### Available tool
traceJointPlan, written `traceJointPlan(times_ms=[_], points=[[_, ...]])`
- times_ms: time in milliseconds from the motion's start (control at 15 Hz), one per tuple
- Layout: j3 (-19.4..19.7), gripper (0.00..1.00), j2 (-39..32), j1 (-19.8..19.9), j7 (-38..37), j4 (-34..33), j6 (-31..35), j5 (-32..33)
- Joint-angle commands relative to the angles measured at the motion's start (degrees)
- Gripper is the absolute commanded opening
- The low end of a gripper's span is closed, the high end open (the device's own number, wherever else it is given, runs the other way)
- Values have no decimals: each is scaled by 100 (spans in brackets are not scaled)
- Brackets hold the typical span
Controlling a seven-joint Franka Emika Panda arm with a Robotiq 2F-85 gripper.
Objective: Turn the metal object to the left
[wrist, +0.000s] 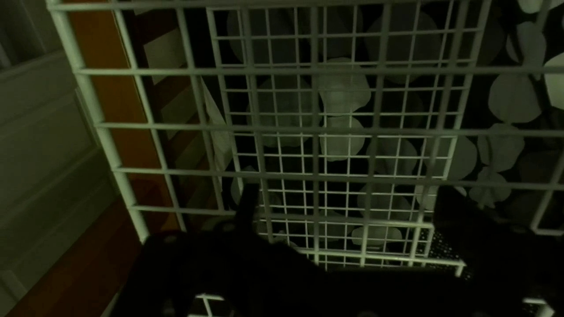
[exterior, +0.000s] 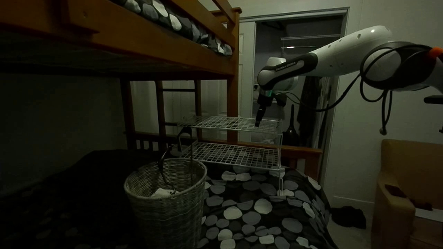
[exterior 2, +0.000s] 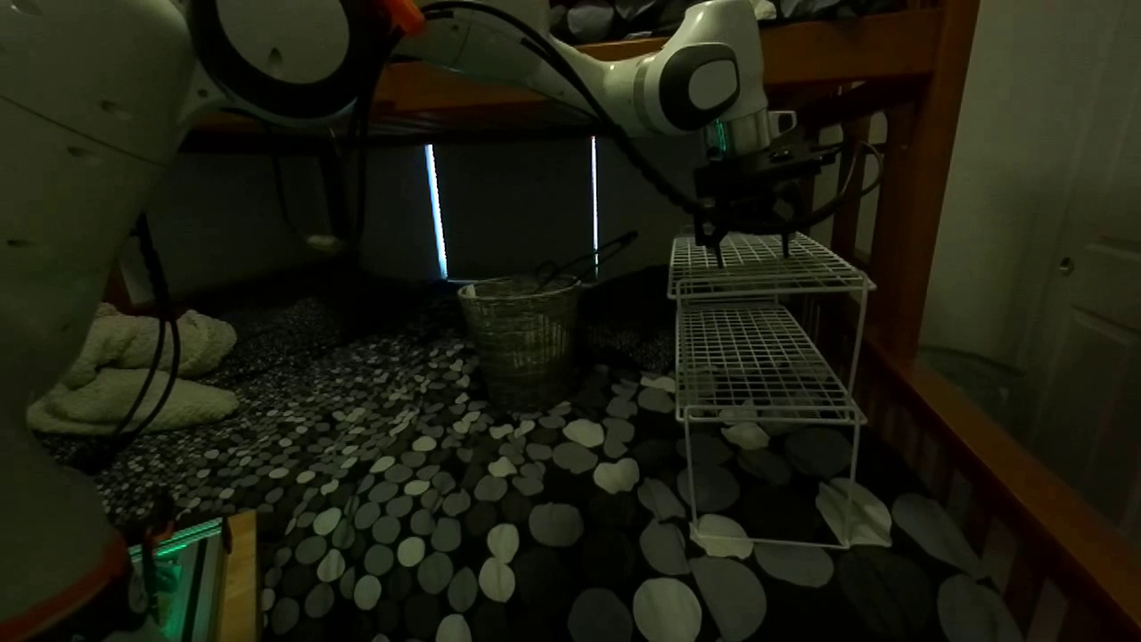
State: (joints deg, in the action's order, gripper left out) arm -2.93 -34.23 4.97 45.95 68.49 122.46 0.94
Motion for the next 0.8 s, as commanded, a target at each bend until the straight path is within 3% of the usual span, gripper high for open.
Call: traceJointPlan(times_ms=[0,467,733], points=[[115,100,-128,-49,-228,-220,-403,268],[-53,100,-126,180,-92,-454,-881,0],[-176,100,-89,341,106,-493,-635,-453]])
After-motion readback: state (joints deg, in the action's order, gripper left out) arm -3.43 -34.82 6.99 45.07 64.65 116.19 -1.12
